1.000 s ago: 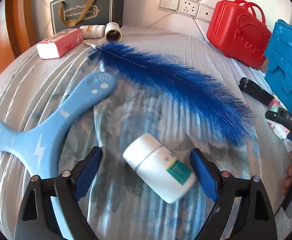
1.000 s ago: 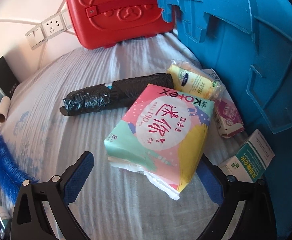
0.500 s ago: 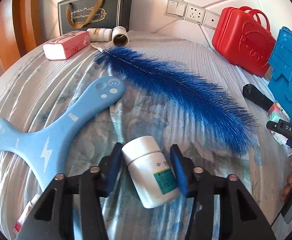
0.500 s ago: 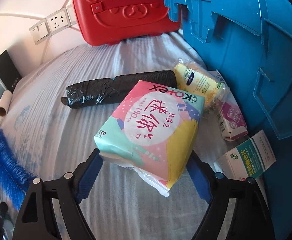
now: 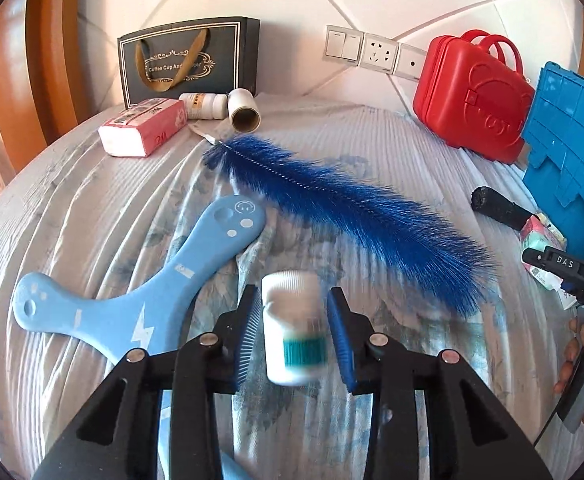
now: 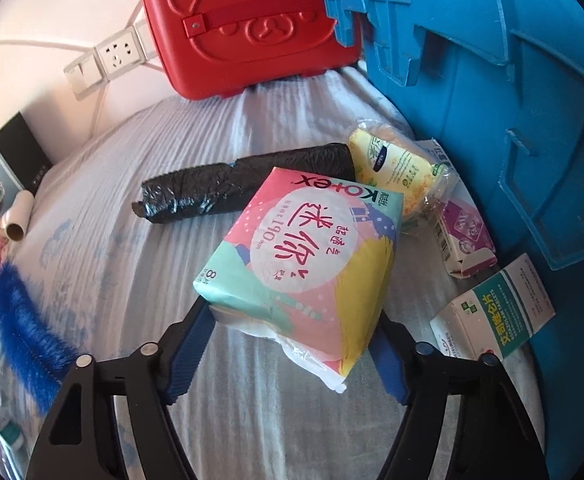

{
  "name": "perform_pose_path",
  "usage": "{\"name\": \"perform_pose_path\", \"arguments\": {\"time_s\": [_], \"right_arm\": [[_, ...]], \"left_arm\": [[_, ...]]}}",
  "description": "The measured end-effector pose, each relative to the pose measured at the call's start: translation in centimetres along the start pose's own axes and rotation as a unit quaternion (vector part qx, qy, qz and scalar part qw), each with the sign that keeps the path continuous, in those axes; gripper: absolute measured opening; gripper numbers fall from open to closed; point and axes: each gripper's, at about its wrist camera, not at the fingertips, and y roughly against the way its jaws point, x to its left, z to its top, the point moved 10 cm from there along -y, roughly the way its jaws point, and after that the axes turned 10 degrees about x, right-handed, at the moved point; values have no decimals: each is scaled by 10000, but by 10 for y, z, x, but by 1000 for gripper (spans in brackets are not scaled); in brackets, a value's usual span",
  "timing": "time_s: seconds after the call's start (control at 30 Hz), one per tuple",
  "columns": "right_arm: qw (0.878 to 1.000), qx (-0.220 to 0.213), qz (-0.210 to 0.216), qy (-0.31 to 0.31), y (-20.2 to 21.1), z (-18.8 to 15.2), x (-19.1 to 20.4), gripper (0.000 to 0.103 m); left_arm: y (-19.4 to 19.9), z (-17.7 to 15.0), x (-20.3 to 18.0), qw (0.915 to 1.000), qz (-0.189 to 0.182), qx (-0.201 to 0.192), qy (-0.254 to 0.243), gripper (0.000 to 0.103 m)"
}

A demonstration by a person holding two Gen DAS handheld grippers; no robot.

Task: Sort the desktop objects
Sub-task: 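Grasp the Kotex pad pack with the right gripper while the left grasps the white pill bottle, then carry both items over the blue crate and open both grippers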

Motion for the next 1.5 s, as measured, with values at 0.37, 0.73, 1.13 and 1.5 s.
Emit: {"name": "perform_pose_path", "arguments": {"time_s": [0.37, 0.73, 1.13, 1.5], "right_arm": [[9995, 240, -128, 161, 4, -12, 9, 75], [9994, 292, -57, 177, 1, -6, 9, 77], [9998, 86, -18, 173, 5, -5, 11, 68], [9977, -309, 368, 471, 73, -31, 47, 67]], "left_arm": [[-9, 2, 8, 10000, -61, 69, 19, 34], [-43, -6, -4, 9984, -126, 468, -284, 34], [-44, -3, -5, 9984, -79, 378, -409, 34], [-7, 15, -23, 9975, -507, -25, -494, 34]]}}
